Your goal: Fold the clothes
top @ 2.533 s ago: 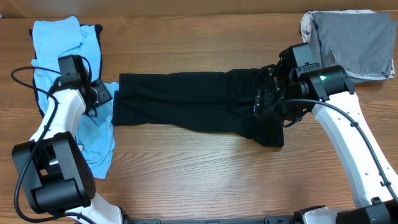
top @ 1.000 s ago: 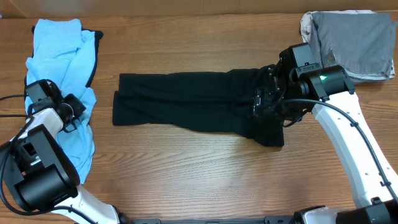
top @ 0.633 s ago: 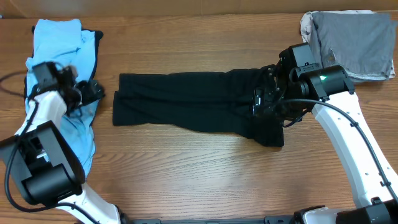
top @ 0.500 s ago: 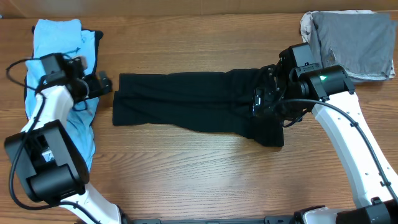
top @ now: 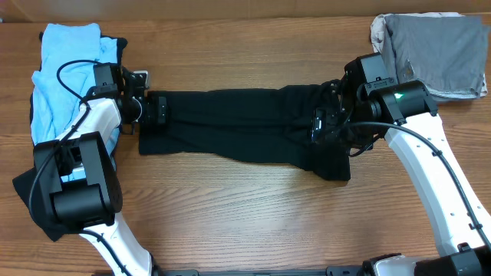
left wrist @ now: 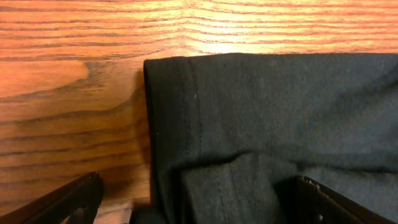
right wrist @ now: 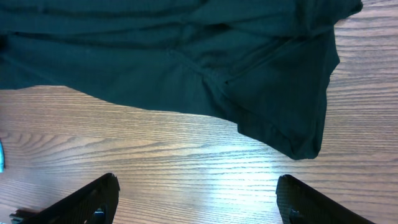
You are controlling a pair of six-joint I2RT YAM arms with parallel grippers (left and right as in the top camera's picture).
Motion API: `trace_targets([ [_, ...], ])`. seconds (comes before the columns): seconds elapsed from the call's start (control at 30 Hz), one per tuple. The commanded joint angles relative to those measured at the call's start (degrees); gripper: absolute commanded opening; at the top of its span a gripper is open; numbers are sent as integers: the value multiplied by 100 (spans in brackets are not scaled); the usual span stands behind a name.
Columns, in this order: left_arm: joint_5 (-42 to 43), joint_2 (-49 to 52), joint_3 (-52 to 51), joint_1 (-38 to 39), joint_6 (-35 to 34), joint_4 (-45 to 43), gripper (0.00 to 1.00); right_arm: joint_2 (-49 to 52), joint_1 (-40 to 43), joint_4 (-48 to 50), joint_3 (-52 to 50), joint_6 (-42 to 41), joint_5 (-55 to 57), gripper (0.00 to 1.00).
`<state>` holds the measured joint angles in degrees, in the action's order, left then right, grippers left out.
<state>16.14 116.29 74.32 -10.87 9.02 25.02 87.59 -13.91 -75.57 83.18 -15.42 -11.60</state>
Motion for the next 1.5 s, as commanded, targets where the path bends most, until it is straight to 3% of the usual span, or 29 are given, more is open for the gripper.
trace_targets([
  [0.0, -72, 321, 4, 15, 79, 275, 95, -79, -28, 31, -9, -31, -4, 84],
  [0.27, -603, 323, 2, 13, -396, 1276, 76, -79, -28, 87, -9, -31, -2, 84],
  [0.43, -601, 323, 4, 13, -463, 1091, 57, -79, -28, 177, -9, -31, -2, 84],
  [0.6, -601, 323, 11, 13, -872, 745, 4, -79, -28, 232, -9, -28, -4, 84],
  [0.73, -605, 291, 334, -74, -927, 1110, 4, -79, -28, 337, -9, -28, -4, 83],
  [0.9, -651, 214, 1440, -177, -955, 2448, 4, -79, -28, 546, -31, -31, -2, 79],
  [1.13, -1473, 208, 3075, -131, -1051, 4081, 4, -79, -28, 656, -31, -31, -2, 79],
  [1.47, -1453, 210, 3764, 468, -721, 4715, 4, -79, -28, 654, -31, -31, -2, 79],
])
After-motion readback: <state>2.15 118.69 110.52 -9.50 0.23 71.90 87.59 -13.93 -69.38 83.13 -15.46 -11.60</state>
